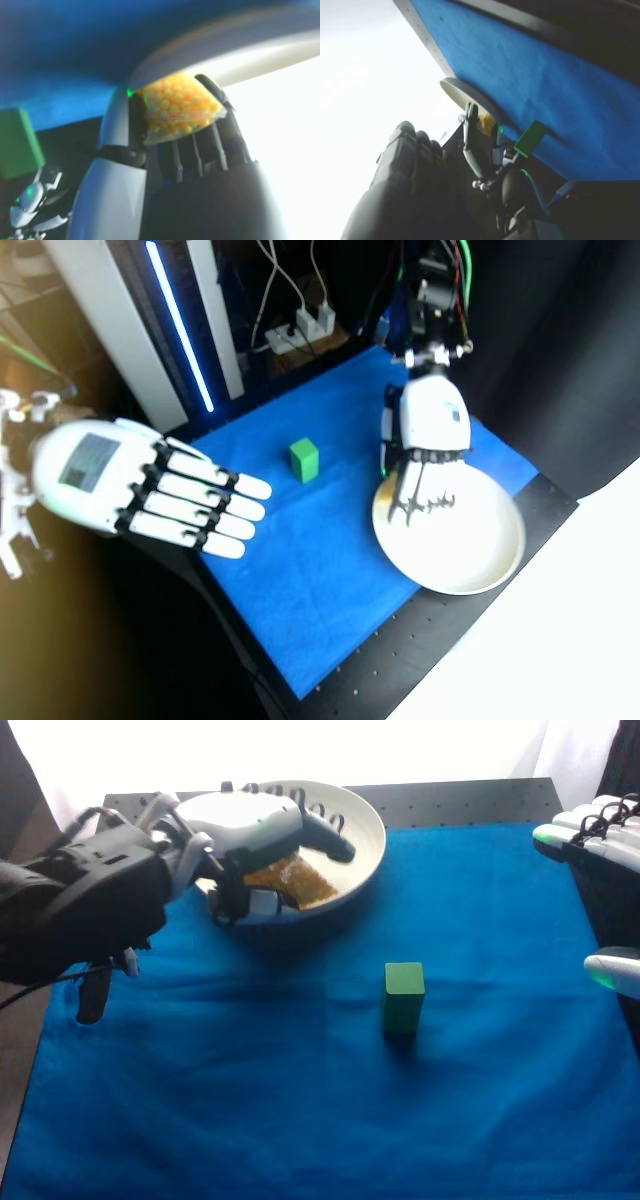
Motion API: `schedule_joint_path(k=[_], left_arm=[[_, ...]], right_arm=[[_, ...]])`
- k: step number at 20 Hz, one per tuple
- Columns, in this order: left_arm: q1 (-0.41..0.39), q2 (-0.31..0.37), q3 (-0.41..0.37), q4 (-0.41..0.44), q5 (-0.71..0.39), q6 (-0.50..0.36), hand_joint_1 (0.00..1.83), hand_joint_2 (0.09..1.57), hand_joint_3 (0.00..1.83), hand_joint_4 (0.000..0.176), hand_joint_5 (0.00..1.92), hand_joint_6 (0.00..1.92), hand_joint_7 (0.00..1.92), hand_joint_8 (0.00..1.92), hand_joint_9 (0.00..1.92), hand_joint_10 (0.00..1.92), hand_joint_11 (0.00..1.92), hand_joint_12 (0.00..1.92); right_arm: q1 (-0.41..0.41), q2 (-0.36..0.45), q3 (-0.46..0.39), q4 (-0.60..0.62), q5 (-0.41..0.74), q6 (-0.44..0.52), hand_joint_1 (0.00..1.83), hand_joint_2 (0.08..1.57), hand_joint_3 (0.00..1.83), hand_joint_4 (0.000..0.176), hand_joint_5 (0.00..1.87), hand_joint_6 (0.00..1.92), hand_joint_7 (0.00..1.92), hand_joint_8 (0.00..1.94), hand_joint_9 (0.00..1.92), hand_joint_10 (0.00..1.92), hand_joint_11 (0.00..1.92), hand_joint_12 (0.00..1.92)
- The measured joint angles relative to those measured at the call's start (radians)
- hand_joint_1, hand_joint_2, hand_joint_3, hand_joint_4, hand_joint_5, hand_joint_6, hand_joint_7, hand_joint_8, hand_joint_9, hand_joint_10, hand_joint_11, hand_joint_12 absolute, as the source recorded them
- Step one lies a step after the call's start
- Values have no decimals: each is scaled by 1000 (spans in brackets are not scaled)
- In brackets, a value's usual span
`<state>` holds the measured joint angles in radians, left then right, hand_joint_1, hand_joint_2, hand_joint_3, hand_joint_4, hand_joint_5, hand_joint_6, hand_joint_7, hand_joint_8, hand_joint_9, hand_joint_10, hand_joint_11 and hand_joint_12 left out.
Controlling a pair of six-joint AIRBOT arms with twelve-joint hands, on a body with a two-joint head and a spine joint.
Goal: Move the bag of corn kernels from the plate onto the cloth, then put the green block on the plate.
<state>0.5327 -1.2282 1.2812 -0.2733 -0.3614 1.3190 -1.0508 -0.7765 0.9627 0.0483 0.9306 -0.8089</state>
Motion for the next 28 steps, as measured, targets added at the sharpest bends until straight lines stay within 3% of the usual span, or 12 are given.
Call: schedule_joint_path(k=[7, 8, 10, 12, 14, 16, 20, 21, 22, 23, 25, 28], left_arm=[[0, 91, -101, 79, -164, -37, 1590, 1291, 2, 0, 498, 5, 404, 41, 469, 1765, 321, 1903], [6, 104, -116, 110, -187, -74, 1383, 1290, 1, 7, 508, 10, 412, 50, 274, 1523, 271, 1872], [33, 139, -160, 152, -249, -118, 1575, 1290, 0, 6, 525, 25, 437, 91, 473, 1742, 344, 1919], [90, 196, -230, 177, -320, -130, 1177, 1296, 2, 0, 528, 27, 439, 91, 347, 1505, 402, 1906], [172, 241, -298, 182, -398, -143, 1060, 1318, 0, 0, 591, 87, 358, 755, 371, 1551, 398, 1898], [250, 260, -334, 217, -439, -225, 963, 1374, 7, 0, 532, 75, 218, 882, 287, 1625, 386, 1920], [378, 261, -367, 244, -471, -337, 1005, 1373, 0, 0, 481, 6, 298, 366, 308, 1236, 327, 1623], [391, 261, -369, 238, -458, -338, 809, 1329, 0, 31, 359, 0, 222, 169, 141, 739, 65, 1449], [398, 261, -369, 233, -446, -339, 546, 1213, 0, 136, 71, 0, 44, 33, 27, 147, 12, 596], [407, 261, -369, 210, -446, -338, 403, 1079, 0, 168, 13, 0, 8, 6, 5, 29, 2, 118], [409, 261, -369, 187, -465, -340, 349, 991, 0, 149, 0, 0, 0, 0, 0, 0, 0, 4], [414, 265, -370, 190, -498, -340, 387, 1017, 0, 161, 0, 0, 0, 0, 0, 0, 0, 0]], right_arm=[[0, -3, 0, 0, 0, 4, 509, 1375, 2, 0, 0, 0, 0, 0, 0, 0, 0, 0], [0, -4, 0, 0, 0, 4, 514, 1372, 0, 0, 0, 0, 0, 0, 0, 0, 0, 0], [0, -5, 0, 0, -1, 7, 517, 1367, 0, 0, 0, 0, 0, 0, 0, 0, 0, 0], [0, -5, 0, 3, 0, 9, 491, 1377, 3, 0, 0, 0, 0, 0, 0, 0, 0, 0], [0, -5, 0, 1, 0, 19, 482, 1380, 4, 0, 0, 0, 0, 0, 0, 0, 0, 0], [0, -7, 0, 1, 0, 25, 412, 1377, 2, 0, 0, 0, 0, 0, 0, 0, 0, 0], [0, -9, 0, 3, -1, 29, 353, 1395, 8, 0, 0, 0, 0, 0, 0, 0, 0, 0], [0, -9, 0, 3, 0, 31, 360, 1395, 7, 0, 0, 0, 0, 0, 0, 0, 0, 0], [0, -10, 0, 3, 0, 34, 377, 1390, 3, 0, 0, 0, 0, 0, 0, 0, 0, 0], [0, -11, 0, 0, 0, 35, 364, 1379, 0, 0, 0, 0, 0, 0, 0, 0, 0, 0], [0, -12, 0, -1, -1, 39, 376, 1369, 0, 0, 0, 0, 0, 0, 0, 0, 0, 0], [0, -13, 0, -17, -1, 55, 388, 1333, 0, 0, 0, 0, 0, 0, 0, 0, 0, 0]])
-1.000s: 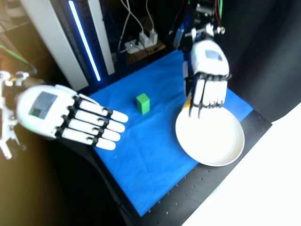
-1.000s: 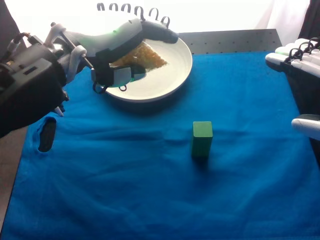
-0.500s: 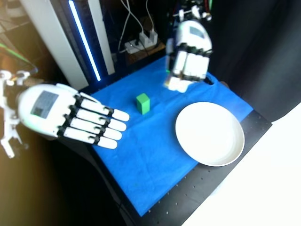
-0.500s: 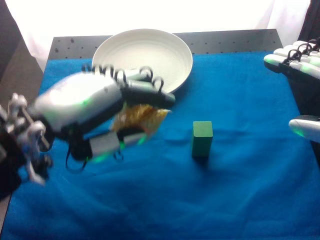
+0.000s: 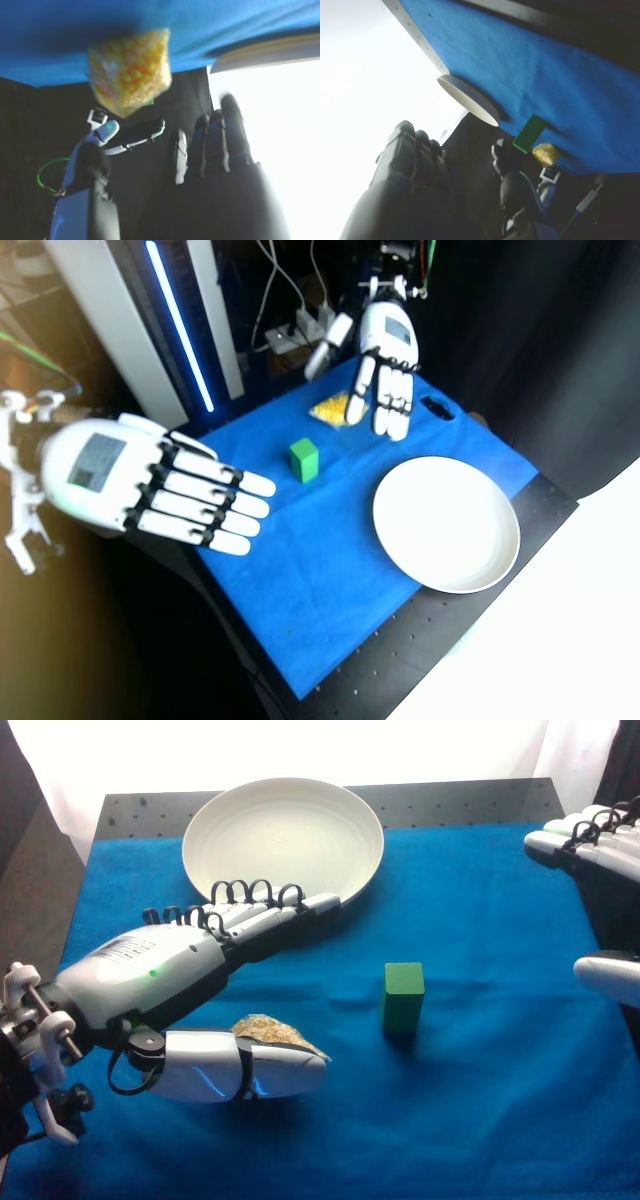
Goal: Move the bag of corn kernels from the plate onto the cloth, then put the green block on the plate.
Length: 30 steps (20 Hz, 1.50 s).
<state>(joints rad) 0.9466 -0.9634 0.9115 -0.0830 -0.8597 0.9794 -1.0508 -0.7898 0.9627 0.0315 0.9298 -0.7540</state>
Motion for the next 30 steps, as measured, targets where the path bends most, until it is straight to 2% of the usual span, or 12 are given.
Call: schedule_joint_path(k=[1, 4, 8, 10, 14, 16, 20, 22, 25, 26, 27, 30], left_arm=[[7, 14, -3, -9, -10, 8, 363, 1035, 7, 167, 0, 0, 0, 0, 0, 0, 0, 0], [7, 65, -20, -106, -55, 119, 346, 1088, 21, 107, 0, 0, 0, 0, 0, 0, 0, 0], [82, 114, -31, -225, -164, 142, 401, 1193, 11, 149, 0, 0, 0, 0, 0, 0, 0, 0], [128, 120, -43, -263, -213, 142, 495, 1244, 19, 100, 16, 5, 0, 0, 0, 0, 0, 0], [170, 133, -51, -333, -286, 143, 492, 1256, 8, 87, 26, 5, 0, 0, 0, 0, 0, 0], [180, 133, -59, -335, -319, 143, 413, 1258, 7, 55, 36, 6, 0, 0, 0, 0, 0, 0], [181, 133, -60, -337, -320, 143, 400, 1295, 11, 63, 30, 2, 0, 0, 0, 0, 0, 0], [182, 133, -60, -342, -321, 143, 363, 1295, 7, 42, 47, 7, 0, 0, 0, 0, 0, 0], [181, 133, -60, -348, -322, 143, 355, 1310, 10, 41, 49, 6, 0, 0, 0, 0, 0, 0], [182, 133, -60, -347, -322, 143, 353, 1308, 8, 46, 50, 6, 0, 0, 0, 0, 0, 0], [182, 133, -60, -347, -325, 143, 349, 1312, 9, 46, 53, 7, 0, 0, 0, 0, 0, 0], [184, 132, -60, -348, -330, 143, 320, 1315, 6, 59, 42, 1, 0, 0, 0, 0, 0, 0]], right_arm=[[0, -2, 5, -26, 1, 27, 432, 1322, 0, 0, 0, 0, 0, 0, 0, 0, 0, 0], [21, -53, 65, -97, -3, 137, 625, 1288, 0, 0, 0, 0, 0, 0, 0, 0, 19, 9], [232, -153, 110, -269, -167, 146, 699, 1240, 0, 0, 0, 0, 0, 0, 36, 10, 0, 358], [284, -222, 132, -333, -237, 148, 646, 1244, 9, 0, 0, 0, 0, 0, 58, 15, 0, 589], [299, -304, 191, -438, -340, 248, 710, 1172, 0, 0, 91, 12, 95, 10, 201, 42, 0, 971], [301, -304, 206, -436, -348, 266, 704, 1167, 0, 0, 104, 5, 120, 6, 224, 36, 0, 985], [301, -325, 208, -462, -385, 269, 708, 1218, 8, 0, 233, 16, 335, 28, 418, 72, 0, 1399], [301, -333, 212, -462, -388, 269, 751, 1231, 2, 0, 351, 15, 558, 38, 605, 146, 71, 1594], [303, -336, 214, -455, -389, 272, 972, 1225, 0, 0, 598, 60, 940, 59, 822, 283, 228, 1497], [303, -336, 216, -452, -386, 275, 1159, 1239, 0, 0, 709, 1061, 826, 1048, 935, 517, 343, 1566], [310, -336, 217, -458, -384, 279, 1203, 1245, 0, 0, 656, 1190, 859, 1362, 920, 1143, 548, 1761], [342, -336, 217, -494, -401, 274, 1332, 1203, 0, 0, 685, 1164, 915, 1239, 784, 1475, 509, 1663]])
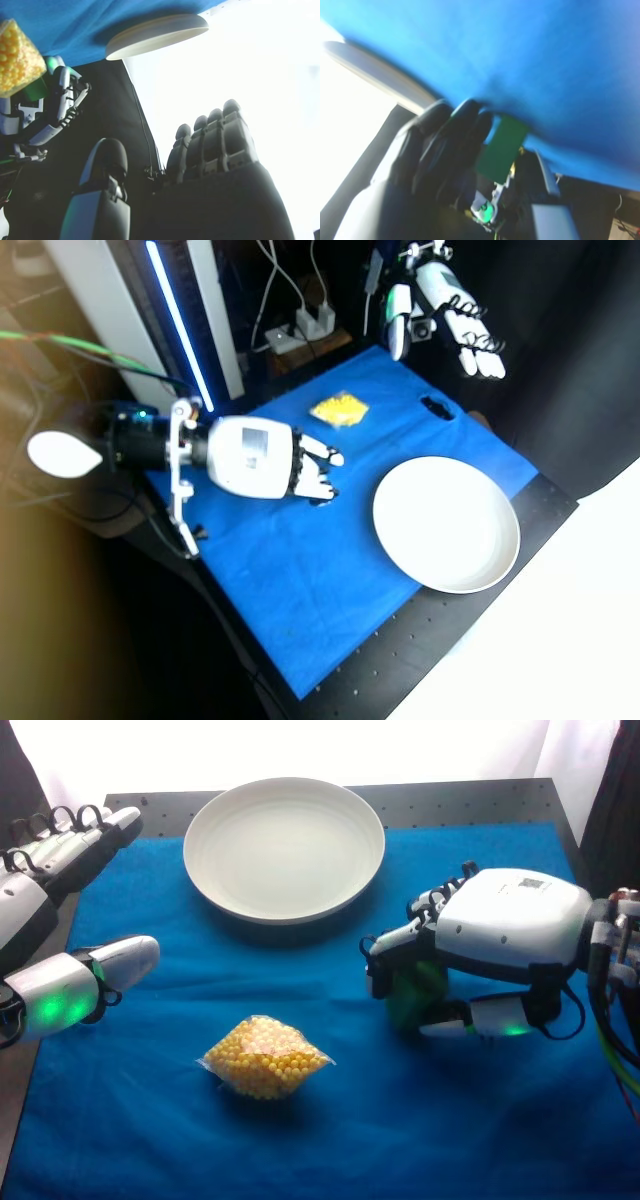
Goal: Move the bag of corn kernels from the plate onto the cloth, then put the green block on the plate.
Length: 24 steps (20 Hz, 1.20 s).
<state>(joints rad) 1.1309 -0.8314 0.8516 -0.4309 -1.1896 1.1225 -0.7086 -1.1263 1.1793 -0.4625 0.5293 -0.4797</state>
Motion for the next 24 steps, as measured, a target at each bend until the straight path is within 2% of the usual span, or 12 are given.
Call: schedule_joint_path(k=[1, 3, 5, 6, 7, 10, 12, 15, 19, 20, 22, 24], left_arm=[[10, 0, 0, -2, -4, 0, 310, 1319, 6, 63, 41, 0, 0, 0, 0, 0, 0, 0], [12, -1, -2, -8, -4, 0, 341, 1321, 4, 79, 49, 3, 0, 0, 0, 0, 0, 0], [12, -1, -2, -6, -5, 0, 373, 1324, 3, 87, 59, 6, 0, 0, 0, 0, 0, 0], [12, -1, -2, -8, -5, 0, 390, 1328, 3, 86, 63, 6, 0, 0, 0, 0, 0, 0], [12, -2, -2, -8, -5, 0, 383, 1324, 1, 97, 72, 9, 0, 0, 0, 0, 0, 0], [12, -13, -2, -18, -9, 0, 385, 1323, 0, 93, 93, 11, 0, 0, 0, 0, 0, 0], [12, -14, -2, -8, -10, 0, 383, 1326, 0, 86, 88, 6, 0, 0, 0, 0, 0, 0], [12, -23, 6, -14, -12, -1, 340, 1329, 2, 82, 90, 5, 0, 0, 0, 0, 30, 23], [11, -29, 11, 4, -15, -11, 492, 1321, 0, 92, 106, 3, 0, 0, 0, 0, 0, 83], [11, -31, 11, 2, -15, -12, 455, 1328, 4, 99, 83, 3, 0, 0, 0, 0, 0, 99], [11, -34, 14, 0, -6, -13, 451, 1334, 2, 61, 82, 3, 0, 0, 0, 0, 0, 54], [6, -38, 17, 3, -6, -16, 450, 1340, 1, 74, 85, 2, 0, 0, 0, 0, 0, 73]], right_arm=[[22, 1, -3, -20, -11, 0, 1353, 1201, 0, 0, 681, 1171, 926, 1180, 761, 1539, 513, 1676], [67, 13, -19, -49, -8, -3, 1085, 1299, 9, 0, 641, 1464, 895, 1526, 884, 1841, 759, 1911], [114, 31, -26, -63, 22, 1, 973, 1388, 8, 0, 521, 1650, 912, 1569, 917, 1853, 902, 1921], [142, 35, -19, -67, 27, 1, 1007, 1365, 1, 0, 554, 1603, 890, 1254, 907, 1533, 848, 1784], [165, 35, -5, -65, 31, 1, 1154, 1303, 0, 0, 543, 1428, 842, 1429, 990, 1314, 900, 1646], [257, 6, 80, -66, -17, 1, 1176, 1298, 2, 0, 537, 1441, 791, 1504, 834, 1246, 705, 1699], [290, -19, 116, -65, -60, -2, 1153, 1294, 1, 0, 552, 1490, 786, 1440, 838, 1007, 660, 1533], [315, -116, 206, -58, -120, -2, 1186, 1271, 0, 0, 664, 1411, 733, 1442, 1014, 1374, 942, 1753], [320, -264, 316, -61, -244, 2, 1144, 1301, 0, 0, 569, 1443, 749, 1518, 728, 1101, 629, 1644], [322, -288, 337, -59, -271, 1, 1195, 1265, 0, 0, 615, 1324, 827, 1449, 868, 1149, 788, 1635], [323, -347, 391, -55, -348, 1, 1201, 1270, 1, 0, 582, 1311, 833, 1467, 974, 1217, 937, 1635], [323, -380, 414, -55, -413, 1, 1047, 1325, 2, 0, 602, 1516, 929, 1310, 1057, 1571, 1036, 1857]])
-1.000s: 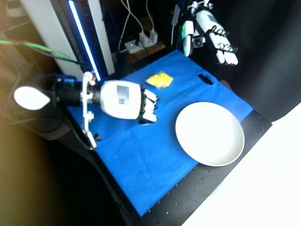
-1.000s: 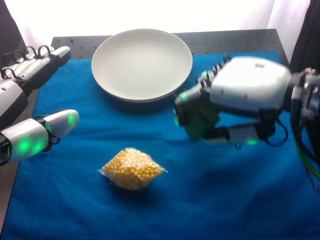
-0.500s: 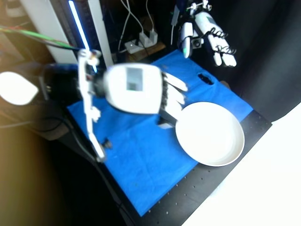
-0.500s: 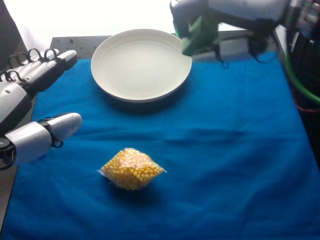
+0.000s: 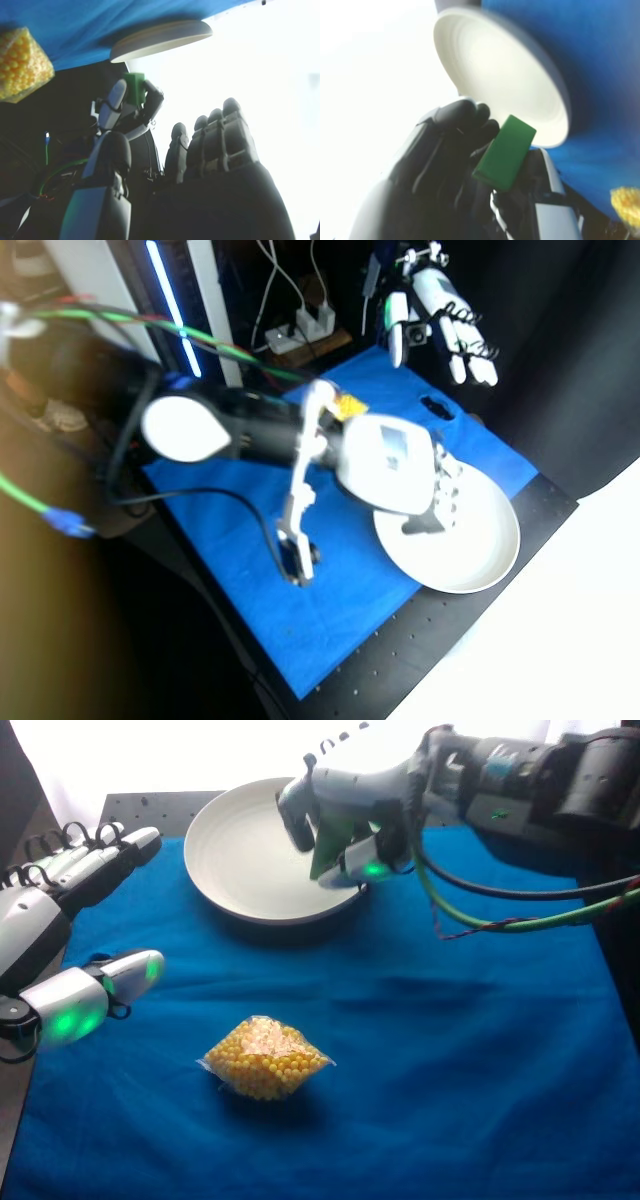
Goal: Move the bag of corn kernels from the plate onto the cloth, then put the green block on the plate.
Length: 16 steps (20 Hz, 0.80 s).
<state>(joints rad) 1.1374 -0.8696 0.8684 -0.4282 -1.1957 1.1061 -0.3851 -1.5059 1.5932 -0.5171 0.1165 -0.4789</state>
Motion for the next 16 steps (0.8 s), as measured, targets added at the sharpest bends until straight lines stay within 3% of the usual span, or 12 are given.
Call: schedule_joint_path(k=[1, 2, 3, 4, 5, 6, 8, 9, 10, 12, 14, 16], left_arm=[[-2, -2, 4, 6, 3, -2, 469, 1338, 0, 57, 101, 3, 0, 0, 0, 0, 0, 143], [-2, -2, 4, 6, 3, -2, 424, 1334, 0, 96, 116, 4, 0, 0, 0, 0, 0, 314], [-2, -2, 5, 6, 4, -3, 403, 1334, 0, 114, 122, 4, 0, 0, 0, 0, 0, 339], [-2, -5, 8, 7, 4, -5, 372, 1337, 2, 128, 120, 2, 0, 0, 0, 0, 0, 348], [-4, -10, 8, -1, 4, -6, 355, 1326, 0, 155, 125, 3, 0, 0, 0, 0, 0, 360], [-4, -12, 8, 4, 10, -7, 359, 1325, 0, 161, 124, 2, 0, 0, 0, 0, 0, 337], [-4, -12, 8, 11, 9, -7, 344, 1322, 0, 175, 114, 3, 0, 0, 0, 0, 0, 347], [-4, -12, 8, 11, 9, -7, 358, 1327, 1, 173, 111, 3, 0, 0, 0, 0, 0, 351], [-4, -12, 8, 8, 9, -7, 374, 1321, 0, 175, 105, 3, 0, 0, 0, 0, 0, 273], [-4, -12, 8, 6, 9, -7, 380, 1311, 0, 171, 103, 1, 0, 0, 0, 0, 0, 169], [-4, -12, 8, 2, 9, -7, 373, 1308, 0, 158, 109, 4, 0, 0, 0, 0, 0, 298], [-4, -12, 6, -7, 5, -6, 346, 1296, 0, 162, 107, 1, 0, 0, 0, 0, 0, 283]], right_arm=[[0, -12, 8, 0, -22, 0, 1143, 1305, 3, 0, 615, 1489, 729, 1483, 961, 1666, 936, 1908], [0, -19, 16, 2, -30, 0, 1149, 1336, 3, 0, 481, 1497, 724, 1602, 698, 1383, 604, 1844], [0, -26, 26, 4, -45, 0, 1220, 1349, 3, 0, 432, 726, 584, 1649, 533, 1056, 297, 1716], [0, -31, 31, 5, -56, 0, 1001, 1336, 0, 0, 349, 279, 448, 847, 480, 738, 182, 1578], [0, -31, 31, 4, -69, 0, 772, 1327, 0, 0, 170, 75, 277, 296, 233, 331, 36, 1055], [0, -31, 31, 5, -78, 0, 713, 1306, 0, 0, 92, 15, 187, 104, 135, 169, 6, 670], [0, -30, 30, 7, -78, 0, 629, 1247, 0, 12, 3, 0, 15, 4, 30, 35, 0, 414], [0, -30, 27, 7, -77, 0, 596, 1229, 0, 24, 0, 0, 2, 0, 12, 20, 0, 403], [0, -30, 19, 6, -78, 0, 555, 1199, 0, 17, 0, 0, 0, 0, 2, 3, 0, 447], [0, -13, -21, -16, -74, -2, 394, 1171, 0, 46, 0, 0, 0, 0, 0, 0, 0, 435], [0, 47, -82, -16, -22, -1, 433, 1137, 0, 65, 0, 0, 0, 0, 0, 0, 0, 528], [4, 160, -165, -18, 57, 0, 486, 1128, 0, 61, 0, 0, 0, 0, 0, 0, 0, 658]])
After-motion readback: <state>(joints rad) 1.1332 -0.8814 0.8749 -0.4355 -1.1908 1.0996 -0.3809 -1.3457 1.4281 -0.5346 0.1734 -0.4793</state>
